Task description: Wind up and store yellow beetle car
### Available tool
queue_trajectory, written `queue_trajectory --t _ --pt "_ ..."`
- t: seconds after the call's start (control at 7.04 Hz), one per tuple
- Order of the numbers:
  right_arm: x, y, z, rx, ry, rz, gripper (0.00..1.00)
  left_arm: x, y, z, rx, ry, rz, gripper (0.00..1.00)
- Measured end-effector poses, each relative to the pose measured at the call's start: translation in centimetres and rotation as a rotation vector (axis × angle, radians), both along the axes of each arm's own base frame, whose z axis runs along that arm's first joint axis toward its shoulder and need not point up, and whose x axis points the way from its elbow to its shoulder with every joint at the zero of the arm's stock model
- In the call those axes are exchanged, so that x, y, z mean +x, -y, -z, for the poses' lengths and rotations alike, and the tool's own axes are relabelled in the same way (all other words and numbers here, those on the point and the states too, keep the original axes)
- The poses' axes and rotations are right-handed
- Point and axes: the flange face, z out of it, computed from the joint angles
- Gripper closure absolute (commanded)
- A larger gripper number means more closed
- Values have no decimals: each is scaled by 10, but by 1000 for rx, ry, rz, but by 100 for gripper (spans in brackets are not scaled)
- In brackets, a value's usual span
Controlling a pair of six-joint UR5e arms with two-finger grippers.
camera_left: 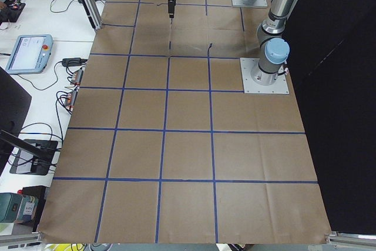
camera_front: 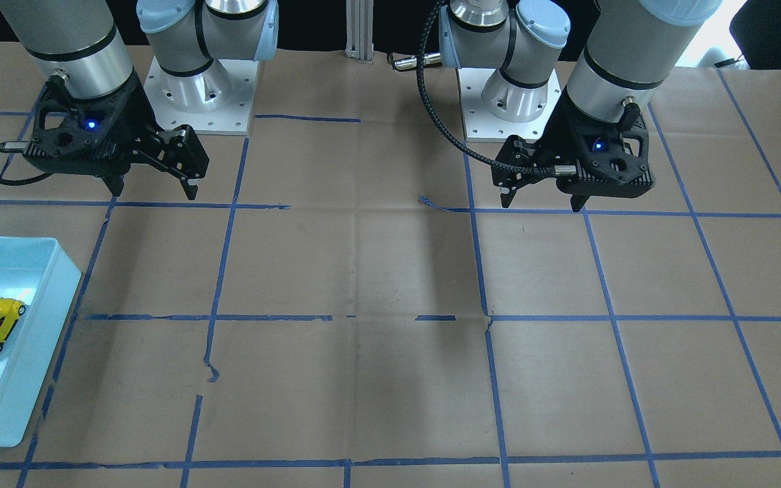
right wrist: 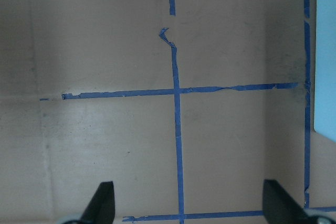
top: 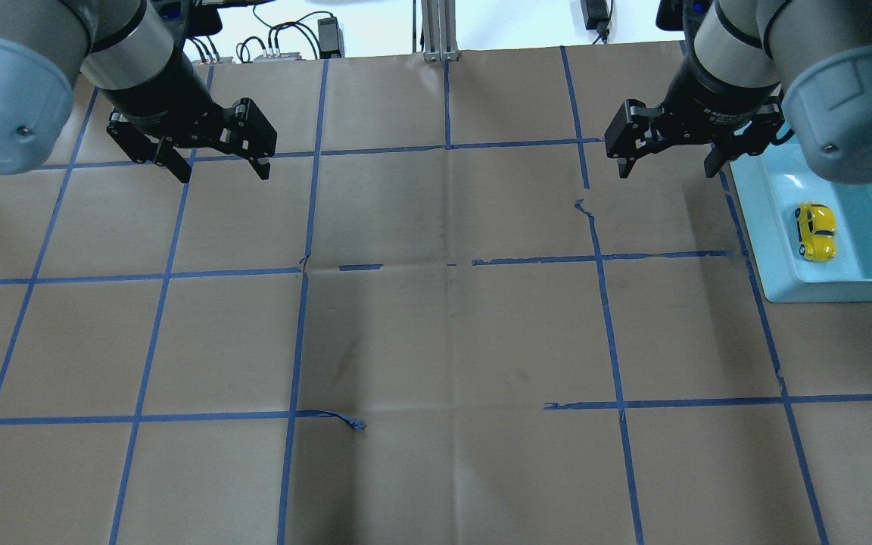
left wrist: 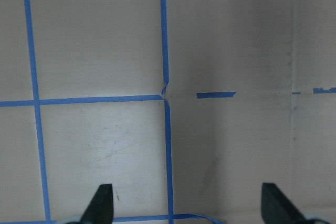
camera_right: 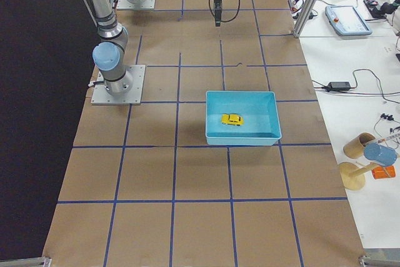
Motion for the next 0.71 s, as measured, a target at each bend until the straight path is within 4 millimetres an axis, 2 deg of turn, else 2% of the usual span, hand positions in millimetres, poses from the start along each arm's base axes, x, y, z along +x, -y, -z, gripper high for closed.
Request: queue_trajectory --t 0.43,0.71 --pt "1 3 5 4 1 -2 0 0 -1 -4 -14 1 -2 1" --pt "0 4 4 -1 -3 -1 0 0 -13 -14 -23 4 -3 1"
